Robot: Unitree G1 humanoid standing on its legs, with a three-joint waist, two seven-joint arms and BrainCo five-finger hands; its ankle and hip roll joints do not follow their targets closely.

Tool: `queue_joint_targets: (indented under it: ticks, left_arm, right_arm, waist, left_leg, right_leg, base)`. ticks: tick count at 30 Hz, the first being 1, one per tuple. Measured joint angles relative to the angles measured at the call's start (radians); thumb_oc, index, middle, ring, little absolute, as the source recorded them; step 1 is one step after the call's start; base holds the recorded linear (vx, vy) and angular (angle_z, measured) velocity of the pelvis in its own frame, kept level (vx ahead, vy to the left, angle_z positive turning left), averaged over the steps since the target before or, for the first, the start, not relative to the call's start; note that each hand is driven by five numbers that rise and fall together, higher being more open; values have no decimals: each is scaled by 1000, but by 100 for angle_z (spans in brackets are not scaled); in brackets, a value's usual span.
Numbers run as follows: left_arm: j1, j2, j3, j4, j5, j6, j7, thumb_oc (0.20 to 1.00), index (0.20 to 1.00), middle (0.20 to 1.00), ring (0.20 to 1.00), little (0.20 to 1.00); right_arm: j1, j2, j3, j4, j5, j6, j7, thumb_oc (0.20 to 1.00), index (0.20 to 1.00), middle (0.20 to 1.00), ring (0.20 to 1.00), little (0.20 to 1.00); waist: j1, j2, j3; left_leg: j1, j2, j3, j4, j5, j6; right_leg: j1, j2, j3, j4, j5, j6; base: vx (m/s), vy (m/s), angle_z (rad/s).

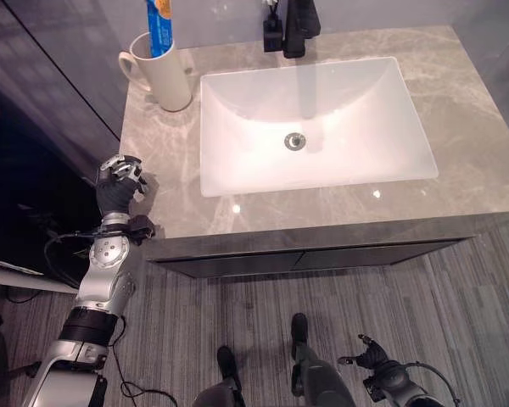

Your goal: Put brush and paste in cup on sink, flatten towel.

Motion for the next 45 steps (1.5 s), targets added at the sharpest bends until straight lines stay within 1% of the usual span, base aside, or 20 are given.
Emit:
queue_joint_targets:
  ticks: [4,5,9,12,13,14,15,17,20,22,24,26,29,33,35,37,39,41,43,45]
  left_arm:
    - [-11,16,-3,63,1,2,-10,200,200,200,200,200]
    - [-18,17,-3,68,0,2,-10,200,200,200,200,200]
    - [-86,20,-33,107,0,3,-9,200,200,200,200,200]
    - [-136,20,-46,151,0,-4,-7,200,200,200,200,200]
    - [-239,33,-76,225,-1,-6,0,200,200,200,200,200]
    - [-267,40,-83,239,-1,-5,2,200,200,200,200,200]
    - [-321,55,-104,272,-4,-20,9,200,200,200,200,200]
    - [-368,68,-104,293,-9,-33,15,200,200,200,200,200]
    - [-443,85,-106,302,-9,-44,30,200,200,200,200,200]
    - [-492,127,-112,334,-9,-48,36,200,200,200,200,200]
    - [-569,161,-124,419,-10,-45,53,200,200,200,200,200]
    - [-629,178,-157,477,-8,-43,57,200,200,200,200,200]
    - [-691,178,-158,528,-9,-41,89,200,200,200,200,200]
    - [-633,177,-146,435,-9,-33,93,200,200,200,200,200]
    - [-574,169,-151,350,-6,-32,93,200,200,200,200,200]
    - [-528,134,-133,303,1,-32,95,200,200,200,200,200]
    - [-482,87,-144,246,6,-33,93,200,200,200,200,200]
    - [-421,57,-145,177,26,-34,92,200,200,200,200,200]
    - [-323,31,-145,81,41,-35,91,200,200,200,200,200]
    - [-271,14,-127,28,41,-36,84,200,200,200,200,200]
  right_arm:
    - [11,1,3,21,-1,1,4,1000,1000,1000,1000,1000]
    - [14,1,5,23,-2,1,8,1000,1000,1000,1000,1000]
    - [12,2,21,12,-5,0,19,1000,1000,1000,1000,1000]
    - [4,3,26,13,-4,1,18,1000,1000,1000,1000,1000]
    - [-8,1,31,13,-4,1,18,1000,1000,1000,1000,1000]
    - [-13,1,31,12,-3,1,18,1000,1000,1000,1000,1000]
    - [-21,0,32,9,3,1,16,1000,1000,1000,1000,1000]
    - [-28,-2,34,0,4,0,13,1000,1000,1000,1000,1000]
    - [-51,-6,41,-13,6,1,-4,1000,1000,1000,1000,1000]
    - [-61,-6,48,-25,18,-2,-5,1000,1000,1000,1000,1000]
    - [-77,-7,50,-29,40,-4,-6,1000,1000,1000,1000,1000]
    - [-79,-7,60,-30,44,-7,-11,1000,1000,1000,1000,1000]
    - [-85,-6,61,-29,44,-11,-26,1000,1000,1000,1000,1000]
    - [-85,-6,67,-29,44,-12,-29,1000,1000,1000,1000,1000]
    - [-84,-6,67,-29,44,-13,-32,1000,1000,1000,1000,1000]
    - [-82,-8,58,-27,44,-16,-37,1000,1000,1000,1000,1000]
    - [-78,-9,42,-18,44,-20,-44,1000,1000,1000,1000,1000]
    - [-75,-10,32,-11,44,-21,-45,1000,1000,1000,1000,1000]
    - [-69,-10,15,-7,44,-20,-44,1000,1000,1000,1000,1000]
    - [-70,-6,13,-8,43,-19,-41,1000,1000,1000,1000,1000]
  waist:
    - [-7,3,-48]
    - [-7,4,-57]
    - [-11,6,-62]
    - [-17,6,-61]
    - [-25,13,-48]
    - [-29,17,-42]
    - [-29,18,-31]
    - [-32,22,-18]
    - [-44,29,32]
    - [-53,28,44]
    - [-52,28,44]
    - [-56,28,44]
    - [-55,28,44]
    - [-57,28,44]
    - [-61,28,44]
    - [-63,28,44]
    - [-63,27,43]
    - [-64,25,42]
    - [-61,21,39]
    - [-41,10,29]
  left_leg:
    - [-13,1,2,0,1,0]
    - [-21,1,2,0,3,0]
    - [-72,-7,7,1,14,5]
    - [-88,-8,29,1,14,5]
    - [-112,-9,34,1,18,6]
    - [-121,-9,35,0,19,6]
    - [-137,-9,47,0,20,5]
    - [-158,-10,60,0,22,2]
    - [-163,-3,62,0,25,-1]
    - [-180,5,69,0,26,-2]
    - [-197,8,85,0,27,-4]
    - [-206,12,83,0,27,-4]
    - [-227,15,80,0,31,-10]
    - [-221,24,72,0,32,-11]
    - [-212,26,53,0,34,-15]
    - [-202,28,37,0,37,-19]
    - [-184,32,15,0,37,-20]
    - [-168,31,-9,0,37,-20]
    - [-151,28,-25,0,36,-19]
    - [-152,25,-28,0,37,-19]
  right_leg:
    - [-14,2,2,0,0,-1]
    - [-23,2,2,0,5,-7]
    - [-76,3,8,0,16,-11]
    - [-105,5,28,0,25,-12]
    - [-133,4,35,0,27,-9]
    - [-142,4,37,0,28,-9]
    - [-165,6,49,0,32,-9]
    - [-195,10,61,0,39,-11]
    - [-200,20,64,0,41,-12]
    - [-223,25,68,0,40,-13]
    - [-250,32,82,1,53,-31]
    - [-259,35,81,1,53,-31]
    - [-279,38,79,1,54,-33]
    - [-268,42,73,1,52,-35]
    - [-250,42,52,1,49,-38]
    - [-228,37,33,1,44,-42]
    - [-192,34,8,1,35,-37]
    - [-165,30,-11,1,23,-33]
    - [-139,24,-26,1,16,-31]
    - [-135,19,-31,1,18,-33]
  base:
    - [-13,-3,-1]
    - [-59,-1,0]
    - [-60,3,-2]
    - [-45,-19,-17]
    - [-33,-28,-14]
    - [-23,-34,-17]
    - [4,-12,-20]
    - [4,-28,-19]
    - [21,-36,-6]
    - [29,-31,-12]
    - [28,-38,-22]
    - [19,-18,-6]
    - [37,-25,2]
    - [48,-13,4]
    - [39,-20,19]
    - [39,-22,26]
    - [37,1,38]
    - [29,14,32]
    - [16,17,22]
    - [19,41,9]
